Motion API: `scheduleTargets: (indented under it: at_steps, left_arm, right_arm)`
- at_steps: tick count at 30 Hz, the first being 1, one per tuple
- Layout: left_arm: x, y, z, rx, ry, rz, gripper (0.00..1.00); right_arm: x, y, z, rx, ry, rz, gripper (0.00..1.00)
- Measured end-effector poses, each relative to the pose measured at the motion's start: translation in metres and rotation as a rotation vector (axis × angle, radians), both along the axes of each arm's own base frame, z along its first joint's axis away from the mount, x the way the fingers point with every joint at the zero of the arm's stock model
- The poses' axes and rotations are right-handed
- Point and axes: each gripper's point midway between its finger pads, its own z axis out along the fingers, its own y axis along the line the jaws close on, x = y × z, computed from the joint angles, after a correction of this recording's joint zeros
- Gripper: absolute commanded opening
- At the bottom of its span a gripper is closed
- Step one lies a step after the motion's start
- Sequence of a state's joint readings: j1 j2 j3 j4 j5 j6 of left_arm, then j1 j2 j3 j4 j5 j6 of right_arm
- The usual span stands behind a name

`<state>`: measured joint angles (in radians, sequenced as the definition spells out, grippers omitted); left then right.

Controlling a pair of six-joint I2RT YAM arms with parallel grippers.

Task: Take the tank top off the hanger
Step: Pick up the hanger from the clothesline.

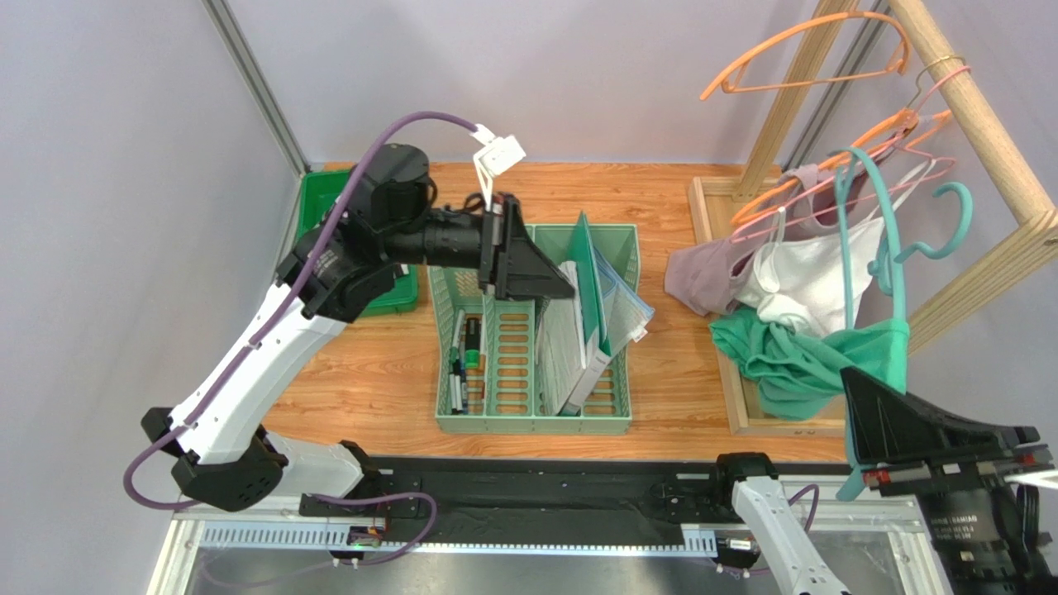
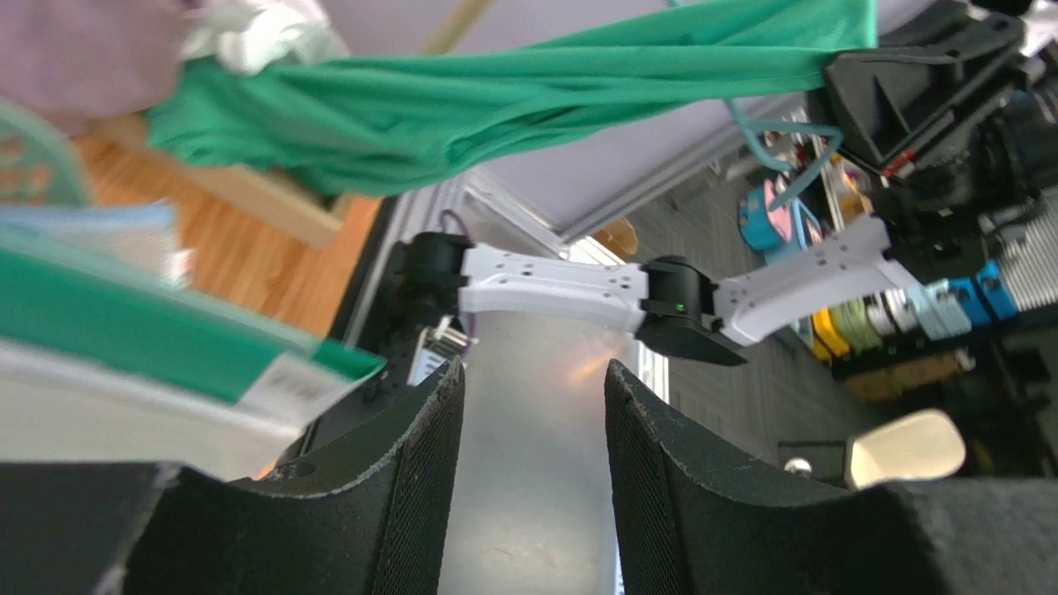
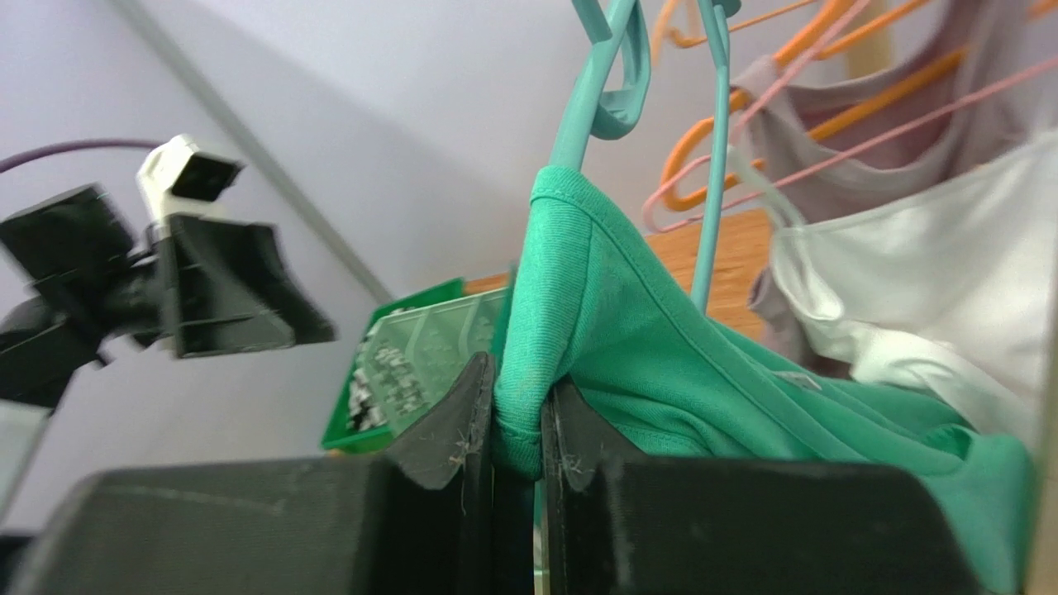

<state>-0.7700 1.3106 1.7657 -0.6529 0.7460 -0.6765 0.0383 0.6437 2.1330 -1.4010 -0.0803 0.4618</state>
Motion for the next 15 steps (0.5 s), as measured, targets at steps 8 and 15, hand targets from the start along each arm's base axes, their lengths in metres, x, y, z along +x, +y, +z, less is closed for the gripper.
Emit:
scheduleTargets:
  at_steps: [8, 15]
  left_arm:
    - [-0.079, -0.053, 0.016, -0.056, -0.222, -0.181, 0.58]
    - [-0.093, -0.089, 0.02, -0.086, -0.289, -0.173, 0.6]
  right_arm:
    - [-0.022, 0.046, -0.013, 0.075, 0.046, 0.276, 0.0]
    - [-0.027, 0.062, -0.019, 0.078, 0.076, 0.383, 0.0]
